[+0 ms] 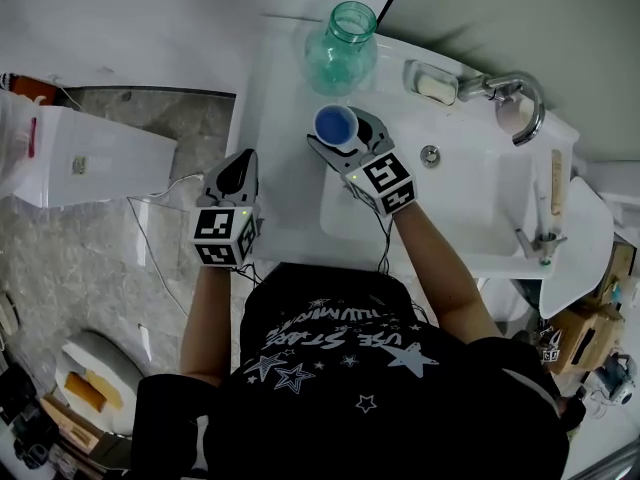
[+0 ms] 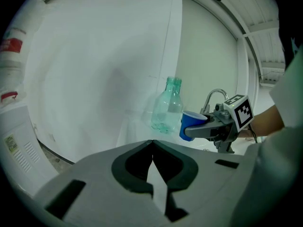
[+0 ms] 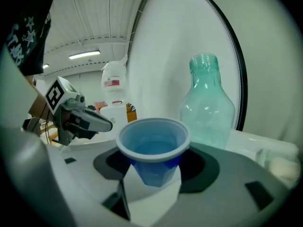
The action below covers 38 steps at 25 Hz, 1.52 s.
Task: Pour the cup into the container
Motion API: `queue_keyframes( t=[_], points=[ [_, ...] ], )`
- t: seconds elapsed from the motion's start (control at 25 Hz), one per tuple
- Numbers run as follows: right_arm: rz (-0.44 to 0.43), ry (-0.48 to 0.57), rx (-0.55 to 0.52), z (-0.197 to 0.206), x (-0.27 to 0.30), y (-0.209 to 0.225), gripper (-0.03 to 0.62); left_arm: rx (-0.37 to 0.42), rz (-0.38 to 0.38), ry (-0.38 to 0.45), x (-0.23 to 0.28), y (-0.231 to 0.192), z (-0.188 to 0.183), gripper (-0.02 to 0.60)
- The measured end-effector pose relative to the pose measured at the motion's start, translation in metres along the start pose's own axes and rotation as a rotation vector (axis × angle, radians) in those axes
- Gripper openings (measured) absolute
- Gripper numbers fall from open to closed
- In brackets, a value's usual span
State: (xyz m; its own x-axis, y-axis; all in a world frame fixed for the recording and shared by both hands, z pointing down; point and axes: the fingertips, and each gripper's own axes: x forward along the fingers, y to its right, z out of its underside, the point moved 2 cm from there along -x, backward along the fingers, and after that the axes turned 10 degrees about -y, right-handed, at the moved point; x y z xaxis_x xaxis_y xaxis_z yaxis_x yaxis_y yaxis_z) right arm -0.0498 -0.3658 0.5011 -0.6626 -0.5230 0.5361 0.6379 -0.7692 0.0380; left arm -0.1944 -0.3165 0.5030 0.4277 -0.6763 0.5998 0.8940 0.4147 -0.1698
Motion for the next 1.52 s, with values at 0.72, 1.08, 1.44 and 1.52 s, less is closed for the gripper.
queue_keyframes(
  t=[0.72, 1.08, 1.44, 1.52],
  points=[
    [0.010, -0.014, -0.010, -0.073, -0.113, 0.056, 0.284, -0.024, -0.008, 0.133, -0.012, 0.043, -0.084, 0.011],
    [-0.016, -0.016, -0.007, -0.117, -0.122, 0.083, 0.282, 0.003, 0.023, 0.198, -0.014, 0.054, -0.138, 0.011],
    [0.041, -0.094, -0.105, -0.153, -0.108, 0.117, 0.281, 0.033, 0.012, 0.209, -0.010, 0.042, -0.166, 0.011],
    [0.058, -0.122, -0.138, -0.157, -0.102, 0.123, 0.281, 0.035, 0.010, 0.212, -0.009, 0.039, -0.170, 0.011]
  ],
)
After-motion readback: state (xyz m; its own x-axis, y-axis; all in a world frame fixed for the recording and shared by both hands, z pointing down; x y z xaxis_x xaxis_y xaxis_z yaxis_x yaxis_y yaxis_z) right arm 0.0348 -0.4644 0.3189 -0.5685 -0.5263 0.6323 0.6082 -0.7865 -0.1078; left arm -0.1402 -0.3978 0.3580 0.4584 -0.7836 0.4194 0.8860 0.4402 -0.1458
